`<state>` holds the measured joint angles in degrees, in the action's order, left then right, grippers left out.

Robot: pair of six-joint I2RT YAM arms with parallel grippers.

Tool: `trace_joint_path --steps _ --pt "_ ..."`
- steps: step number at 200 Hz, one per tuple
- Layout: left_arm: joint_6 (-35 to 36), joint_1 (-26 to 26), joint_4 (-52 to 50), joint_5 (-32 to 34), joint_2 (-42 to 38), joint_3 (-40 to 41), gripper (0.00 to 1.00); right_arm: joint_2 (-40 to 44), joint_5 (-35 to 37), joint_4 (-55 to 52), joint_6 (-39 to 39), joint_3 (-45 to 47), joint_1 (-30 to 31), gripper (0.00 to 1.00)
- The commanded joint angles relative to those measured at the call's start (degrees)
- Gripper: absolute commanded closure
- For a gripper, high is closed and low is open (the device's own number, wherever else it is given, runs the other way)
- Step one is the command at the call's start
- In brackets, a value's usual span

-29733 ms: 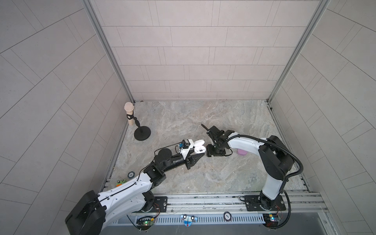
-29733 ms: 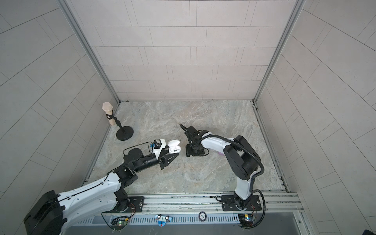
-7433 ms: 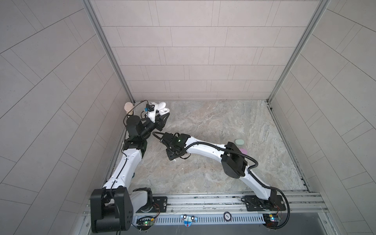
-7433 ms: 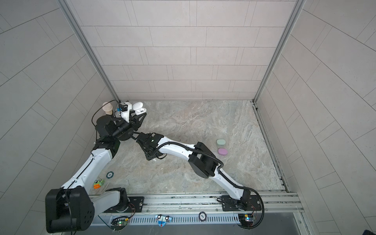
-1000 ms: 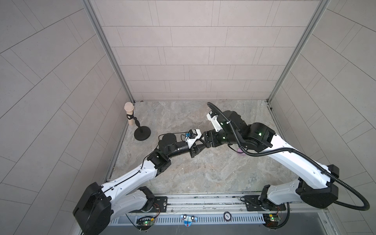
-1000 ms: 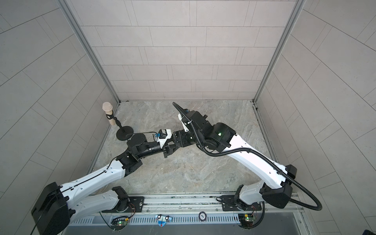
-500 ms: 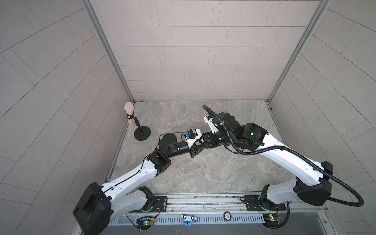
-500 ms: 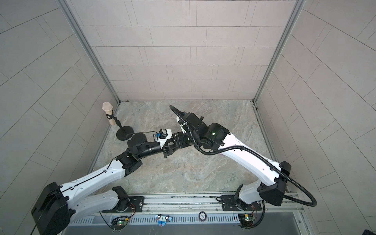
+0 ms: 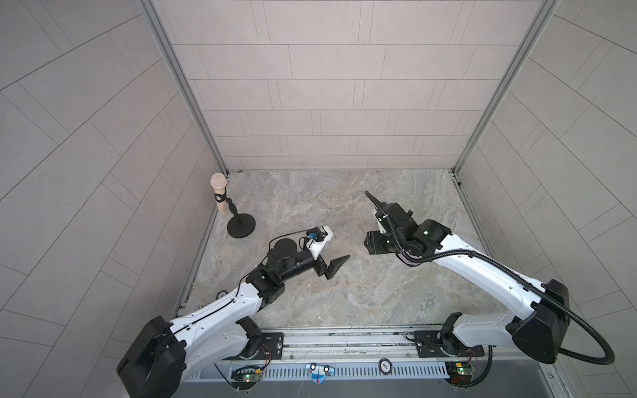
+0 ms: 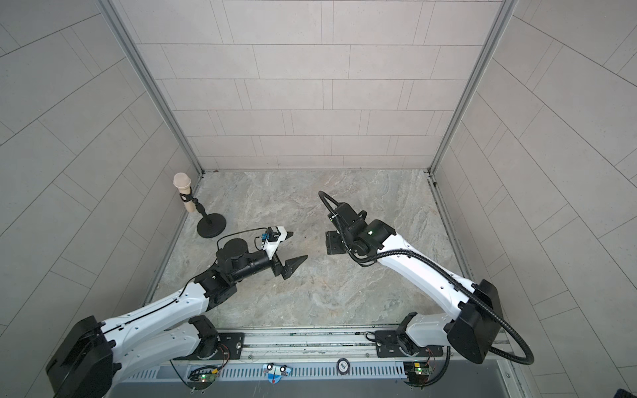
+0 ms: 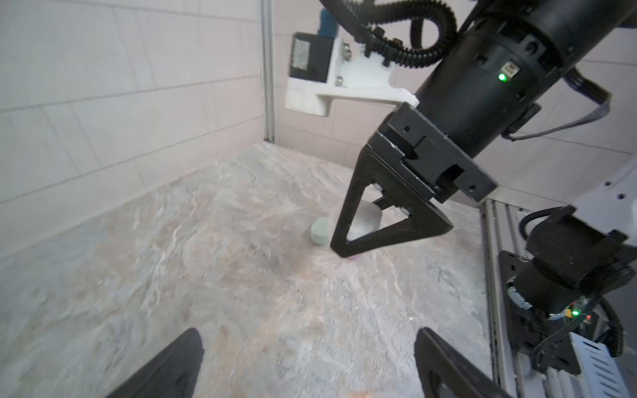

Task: Insert wireless bluetooth earbuds into charging case
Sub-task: Place the charging case at the center of the table, then reset both arms

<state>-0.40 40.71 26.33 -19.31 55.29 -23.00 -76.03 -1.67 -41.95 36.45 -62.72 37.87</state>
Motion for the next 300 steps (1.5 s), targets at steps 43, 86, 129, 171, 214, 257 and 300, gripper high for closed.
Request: trace_joint_path --steps 43,86,129,171,214,257,300 --pt "-3.7 -1.2 -10.6 25.7 -12.4 3.5 0.0 -12.2 4.9 16.7 -3.6 11.4 -2.7 0.53" --pt "-3.9 -6.3 -16.1 31.6 -14.9 2.9 0.0 -16.9 5.8 19.3 -4.3 12.7 -2.8 0.42" --pt "-1.1 -8.3 -16.8 41.3 -16.3 4.7 0.0 -12.9 6.1 16.4 -6.7 13.5 -2.9 0.02" --pt "1.2 -16.5 -10.0 41.9 -16.2 8.1 0.0 2.9 14.5 14.4 -15.5 14.0 -4.0 0.01" --pt "2.2 -24.3 2.4 37.3 -9.5 11.6 0.0 9.7 24.7 24.9 -20.1 20.7 -16.8 0.0" --pt "6.8 -28.2 13.4 28.2 1.2 10.8 0.0 7.8 27.8 39.6 -24.6 26.3 -26.1 0.0" --pt "8.5 -31.1 20.6 24.4 8.5 10.2 0.0 3.7 27.7 55.6 -26.9 35.2 -28.6 0.0"
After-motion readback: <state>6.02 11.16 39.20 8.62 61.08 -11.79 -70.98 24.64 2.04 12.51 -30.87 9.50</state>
